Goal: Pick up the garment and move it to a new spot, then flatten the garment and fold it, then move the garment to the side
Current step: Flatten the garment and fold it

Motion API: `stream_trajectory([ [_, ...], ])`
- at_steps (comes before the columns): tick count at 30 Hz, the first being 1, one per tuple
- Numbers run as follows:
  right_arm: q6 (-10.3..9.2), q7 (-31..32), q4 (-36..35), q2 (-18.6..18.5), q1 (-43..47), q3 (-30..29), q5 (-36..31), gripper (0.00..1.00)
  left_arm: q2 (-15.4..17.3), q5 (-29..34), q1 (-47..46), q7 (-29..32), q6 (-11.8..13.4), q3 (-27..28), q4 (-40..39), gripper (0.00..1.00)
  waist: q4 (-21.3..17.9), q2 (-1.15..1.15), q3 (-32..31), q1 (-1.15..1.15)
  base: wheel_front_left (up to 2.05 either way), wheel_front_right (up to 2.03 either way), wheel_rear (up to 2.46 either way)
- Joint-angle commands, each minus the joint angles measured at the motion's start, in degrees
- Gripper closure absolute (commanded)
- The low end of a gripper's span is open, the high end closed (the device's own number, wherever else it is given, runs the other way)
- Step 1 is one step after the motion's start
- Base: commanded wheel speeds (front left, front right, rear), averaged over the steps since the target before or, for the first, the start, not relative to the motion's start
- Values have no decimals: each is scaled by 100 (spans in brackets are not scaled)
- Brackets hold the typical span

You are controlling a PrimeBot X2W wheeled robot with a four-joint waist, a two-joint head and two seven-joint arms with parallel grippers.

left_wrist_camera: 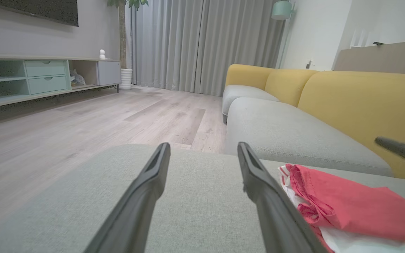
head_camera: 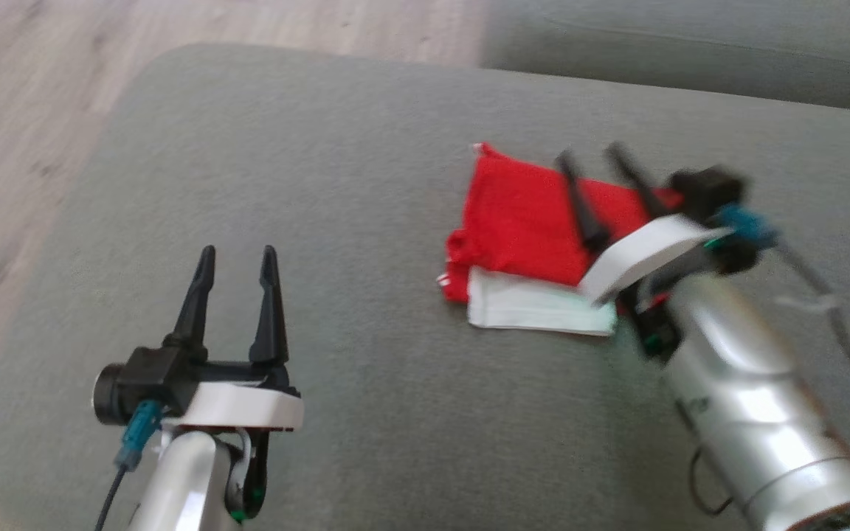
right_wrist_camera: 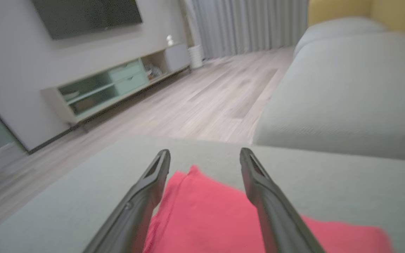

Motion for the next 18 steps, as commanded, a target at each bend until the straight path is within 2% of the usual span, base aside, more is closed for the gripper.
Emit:
stream_trajectory([
  [1, -4, -76, -342, -5, -58, -275, -262, 0, 45, -29, -129, -54, 30, 247, -229, 0, -282, 0, -113, 0, 0, 0, 0],
  [6, -4, -78, -1406, -85, 766, -1589, -1416, 0, 44, -28, -1, -54, 38, 470, -318, 0, -690, 0, -200, 0, 0, 0, 0],
  [10, -4, -79, -2147, -18, 1422, -2173, -2050, 0, 35, -36, 95, -54, -14, 625, -353, 0, -946, 0, -253, 0, 0, 0, 0],
  [15, -4, -79, -2823, 77, 2208, -2587, -2322, 0, 17, 20, 239, -54, -83, 819, -352, 0, -1195, 0, -320, 0, 0, 0, 0],
  [18, -4, -79, -3094, 84, 2515, -2569, -2075, 0, 10, 96, 341, -54, -117, 841, -301, 0, -1266, 0, -349, 0, 0, 0, 0],
])
